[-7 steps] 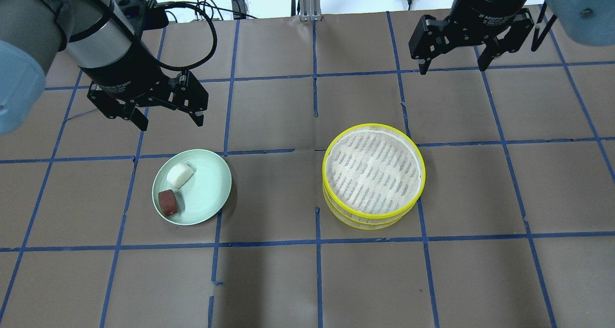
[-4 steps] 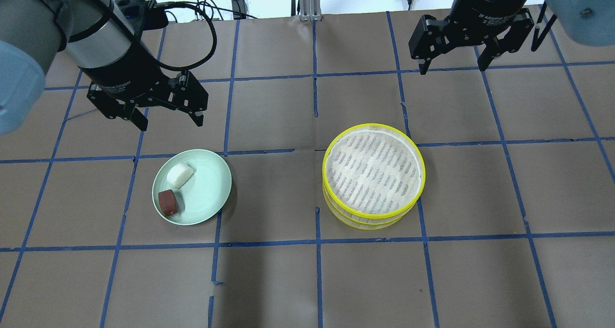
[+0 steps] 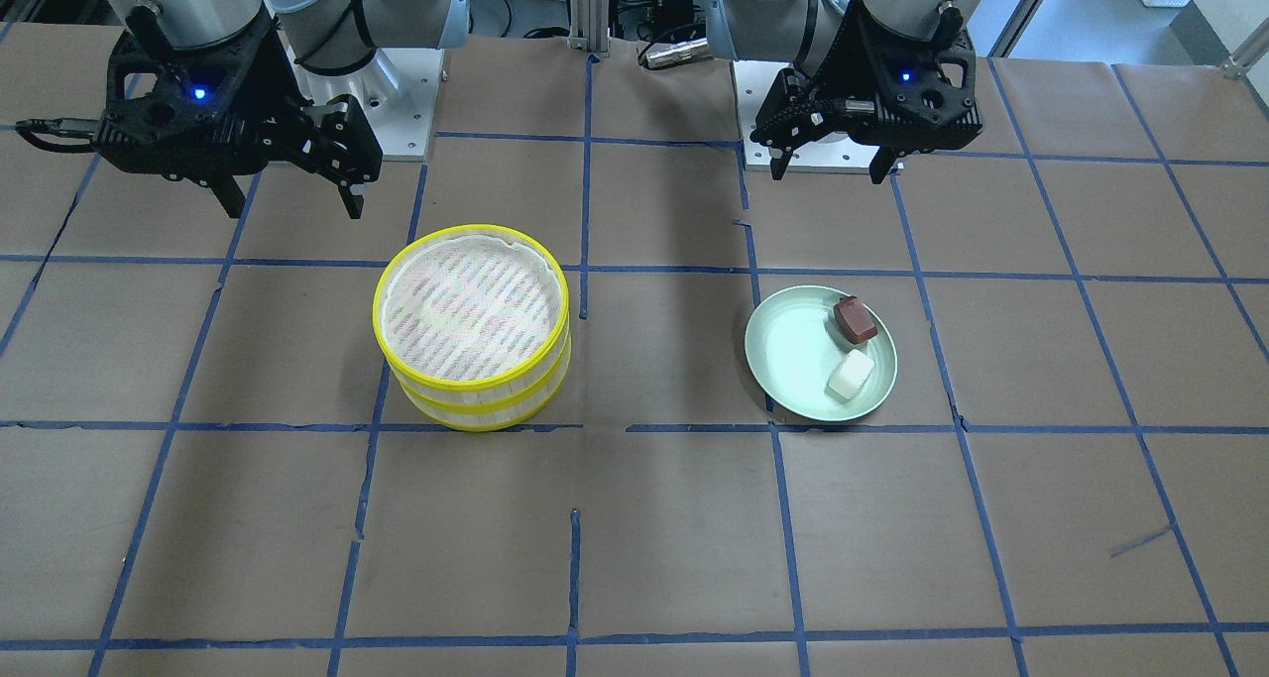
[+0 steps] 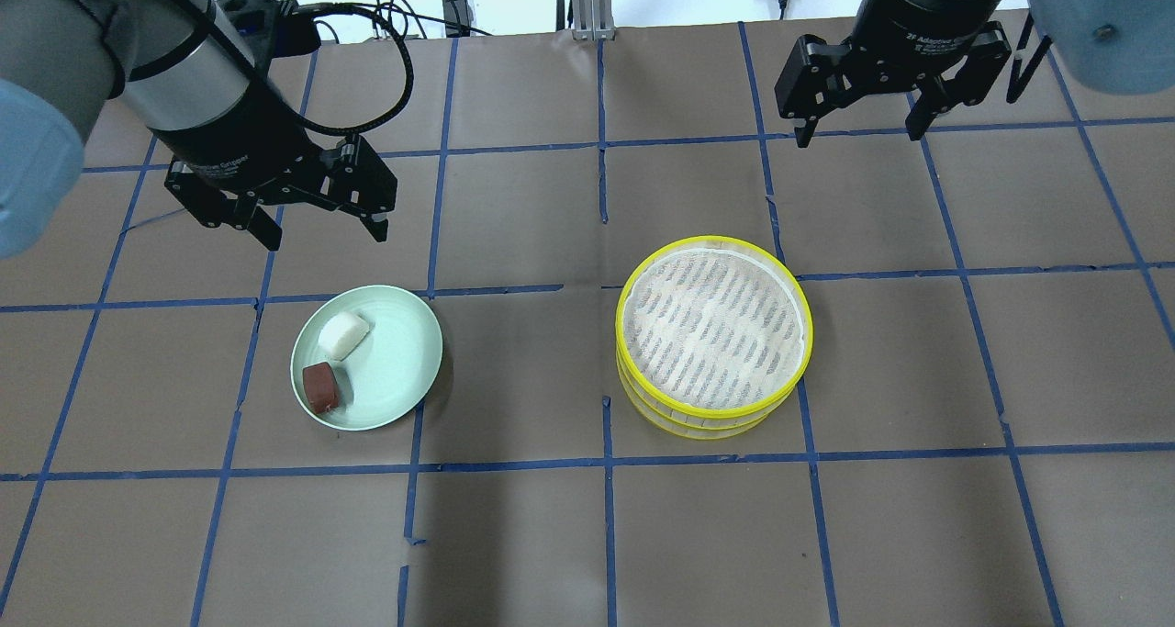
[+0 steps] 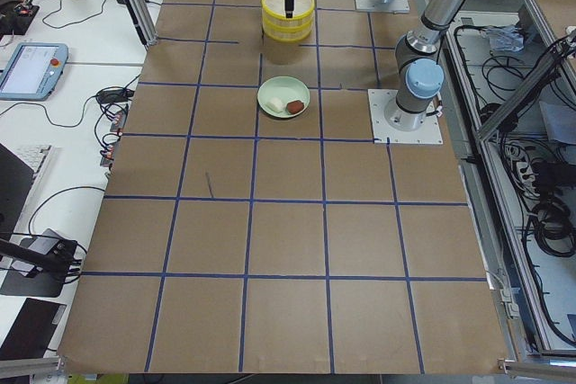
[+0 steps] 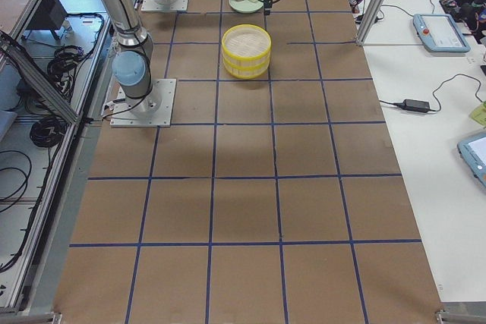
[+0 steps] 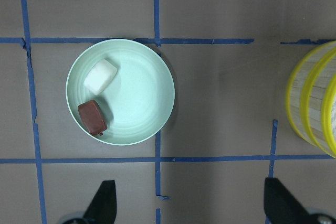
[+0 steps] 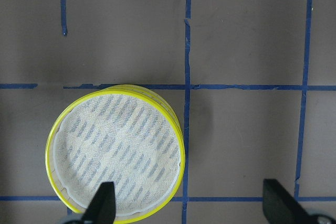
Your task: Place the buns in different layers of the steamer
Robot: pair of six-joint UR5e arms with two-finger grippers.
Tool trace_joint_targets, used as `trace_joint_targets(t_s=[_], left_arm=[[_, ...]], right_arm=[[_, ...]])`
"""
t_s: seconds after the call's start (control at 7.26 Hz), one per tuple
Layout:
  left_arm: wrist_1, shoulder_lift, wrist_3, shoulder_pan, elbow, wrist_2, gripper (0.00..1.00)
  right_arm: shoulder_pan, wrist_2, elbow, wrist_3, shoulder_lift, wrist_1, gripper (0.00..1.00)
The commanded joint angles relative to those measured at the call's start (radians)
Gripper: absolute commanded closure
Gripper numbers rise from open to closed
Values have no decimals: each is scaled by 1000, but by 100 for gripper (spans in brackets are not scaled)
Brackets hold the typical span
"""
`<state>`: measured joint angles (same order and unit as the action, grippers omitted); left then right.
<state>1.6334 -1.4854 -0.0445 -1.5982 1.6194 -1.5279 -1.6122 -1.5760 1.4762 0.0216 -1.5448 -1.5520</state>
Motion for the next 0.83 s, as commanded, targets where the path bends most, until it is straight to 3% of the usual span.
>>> trace_joint_targets(t_s=[0.0, 0.69], left_arm=[[0, 0, 0, 0, 0, 0, 0], [-32, 13, 28, -2, 2, -54, 0]], right_arm=[[0, -1, 3, 0, -4, 7, 0], [6, 1, 1, -2, -5, 4, 0]])
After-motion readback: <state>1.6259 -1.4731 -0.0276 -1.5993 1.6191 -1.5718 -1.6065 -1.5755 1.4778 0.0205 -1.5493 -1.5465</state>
